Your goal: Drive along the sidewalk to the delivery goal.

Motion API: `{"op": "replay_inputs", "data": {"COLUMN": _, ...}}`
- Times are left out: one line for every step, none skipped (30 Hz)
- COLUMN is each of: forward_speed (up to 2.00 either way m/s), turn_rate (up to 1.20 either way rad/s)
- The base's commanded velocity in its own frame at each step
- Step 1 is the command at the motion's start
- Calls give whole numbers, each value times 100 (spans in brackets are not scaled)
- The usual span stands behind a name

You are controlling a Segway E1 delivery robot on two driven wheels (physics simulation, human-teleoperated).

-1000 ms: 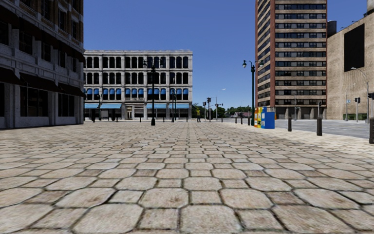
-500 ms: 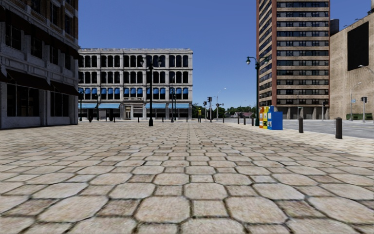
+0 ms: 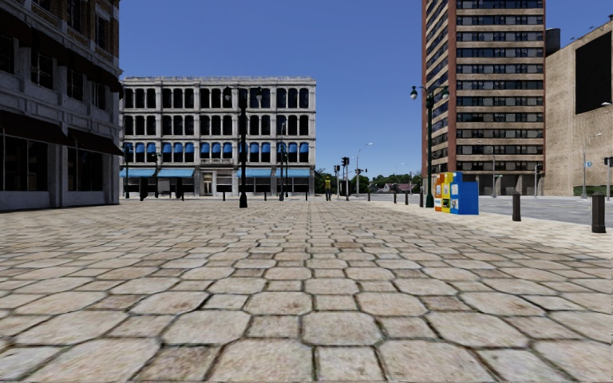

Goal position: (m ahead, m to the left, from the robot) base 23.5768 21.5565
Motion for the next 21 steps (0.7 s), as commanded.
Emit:
{"op": "replay_inputs", "data": {"forward_speed": 200, "turn_rate": 0}}
{"op": "replay_inputs", "data": {"forward_speed": 200, "turn_rate": 0}}
{"op": "replay_inputs", "data": {"forward_speed": 200, "turn_rate": 0}}
{"op": "replay_inputs", "data": {"forward_speed": 200, "turn_rate": 0}}
{"op": "replay_inputs", "data": {"forward_speed": 200, "turn_rate": 0}}
{"op": "replay_inputs", "data": {"forward_speed": 200, "turn_rate": 0}}
{"op": "replay_inputs", "data": {"forward_speed": 200, "turn_rate": 0}}
{"op": "replay_inputs", "data": {"forward_speed": 200, "turn_rate": 0}}
{"op": "replay_inputs", "data": {"forward_speed": 200, "turn_rate": 0}}
{"op": "replay_inputs", "data": {"forward_speed": 200, "turn_rate": 0}}
{"op": "replay_inputs", "data": {"forward_speed": 200, "turn_rate": 0}}
{"op": "replay_inputs", "data": {"forward_speed": 200, "turn_rate": 0}}
{"op": "replay_inputs", "data": {"forward_speed": 200, "turn_rate": 0}}
{"op": "replay_inputs", "data": {"forward_speed": 200, "turn_rate": 0}}
{"op": "replay_inputs", "data": {"forward_speed": 200, "turn_rate": 0}}
{"op": "replay_inputs", "data": {"forward_speed": 200, "turn_rate": 0}}
{"op": "replay_inputs", "data": {"forward_speed": 200, "turn_rate": 0}}
{"op": "replay_inputs", "data": {"forward_speed": 200, "turn_rate": 0}}
{"op": "replay_inputs", "data": {"forward_speed": 200, "turn_rate": 0}}
{"op": "replay_inputs", "data": {"forward_speed": 200, "turn_rate": 0}}
{"op": "replay_inputs", "data": {"forward_speed": 200, "turn_rate": 0}}
